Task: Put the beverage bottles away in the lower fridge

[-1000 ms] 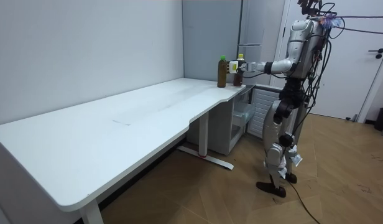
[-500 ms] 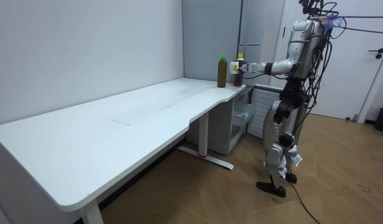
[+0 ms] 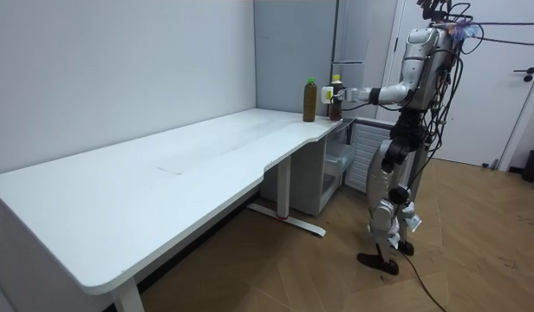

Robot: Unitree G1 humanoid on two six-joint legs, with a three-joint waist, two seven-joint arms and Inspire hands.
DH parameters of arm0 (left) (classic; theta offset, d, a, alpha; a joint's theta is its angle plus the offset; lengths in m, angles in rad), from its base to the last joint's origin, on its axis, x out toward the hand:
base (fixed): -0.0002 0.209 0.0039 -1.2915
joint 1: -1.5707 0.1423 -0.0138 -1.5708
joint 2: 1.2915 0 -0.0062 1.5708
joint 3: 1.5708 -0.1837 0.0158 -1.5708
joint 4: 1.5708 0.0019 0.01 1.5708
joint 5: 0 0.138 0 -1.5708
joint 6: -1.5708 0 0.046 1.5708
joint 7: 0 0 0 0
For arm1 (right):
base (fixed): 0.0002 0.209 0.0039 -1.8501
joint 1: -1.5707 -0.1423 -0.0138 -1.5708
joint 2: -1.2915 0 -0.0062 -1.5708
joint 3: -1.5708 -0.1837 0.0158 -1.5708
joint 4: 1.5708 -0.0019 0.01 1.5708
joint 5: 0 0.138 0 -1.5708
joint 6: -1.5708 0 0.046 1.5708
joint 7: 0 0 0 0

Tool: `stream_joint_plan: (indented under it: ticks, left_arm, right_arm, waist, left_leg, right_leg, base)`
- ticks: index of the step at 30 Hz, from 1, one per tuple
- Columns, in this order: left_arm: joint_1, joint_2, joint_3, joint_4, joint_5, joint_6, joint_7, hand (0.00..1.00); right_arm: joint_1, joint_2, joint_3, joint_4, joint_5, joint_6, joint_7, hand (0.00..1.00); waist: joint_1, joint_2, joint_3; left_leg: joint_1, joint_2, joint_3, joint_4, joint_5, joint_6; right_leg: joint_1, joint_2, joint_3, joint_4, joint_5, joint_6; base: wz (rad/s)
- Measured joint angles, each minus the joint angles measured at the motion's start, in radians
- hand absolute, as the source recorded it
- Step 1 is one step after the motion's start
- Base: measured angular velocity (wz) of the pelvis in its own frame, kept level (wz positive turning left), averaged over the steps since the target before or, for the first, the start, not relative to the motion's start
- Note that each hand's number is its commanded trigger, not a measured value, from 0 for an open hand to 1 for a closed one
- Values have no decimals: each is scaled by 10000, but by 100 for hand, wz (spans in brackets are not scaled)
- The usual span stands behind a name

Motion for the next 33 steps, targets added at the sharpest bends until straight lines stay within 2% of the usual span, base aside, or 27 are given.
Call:
stream_joint_plan:
  ticks: [7, 15, 19, 21, 26, 33]
  left_arm:
    - [-2, -2, 0, -2, -8, -3, 20, 100]
    - [-4, -43, -3, -4, -216, -13, 13, 100]
    - [12, -88, -62, -75, -215, -14, 101, 100]
    - [13, -91, -287, -207, -218, -14, 194, 100]
    - [13, -69, -629, -399, -228, -14, 298, 100]
    - [54, -76, -619, -882, -436, -19, 177, 100]
  right_arm:
    - [-6, 6, 1, 2, 0, -6, -8, 0]
    - [-53, 46, 14, 51, -3, -68, -50, 0]
    - [-57, 61, 148, 48, 33, -110, -200, 0]
    - [-75, 62, 246, 48, 22, -96, -363, 0]
    - [-172, 35, 715, -172, -389, -109, -285, 0]
    - [-284, 363, 1095, -769, -1310, -137, 536, 0]
  waist:
    - [-1, 5, 4]
    - [15, -38, 61]
    - [126, -37, 59]
    - [322, 6, 33]
    - [549, 51, 3]
    - [759, -16, 10]
  left_leg:
    - [2, -4, 0, -7, 0, 0]
    - [-28, -7, -31, -19, 0, 0]
    - [-36, -3, -36, 25, -1, 1]
    - [-108, -5, -75, 53, -1, 2]
    - [-164, -13, -136, 68, 6, 6]
    - [-161, -18, -186, 66, 25, 23]
  right_leg:
    - [0, -1, 2, -8, 0, 0]
    - [5, 1, 16, -6, 0, 0]
    - [-37, 0, 2, -3, 1, -1]
    - [-140, -5, -18, 10, 6, -9]
    - [-182, -15, -98, 6, 6, -10]
    - [-119, -33, -245, 6, 6, -9]
  base:
    - [0]
    - [0]
    - [0]
    - [0]
    - [3]
    - [5]
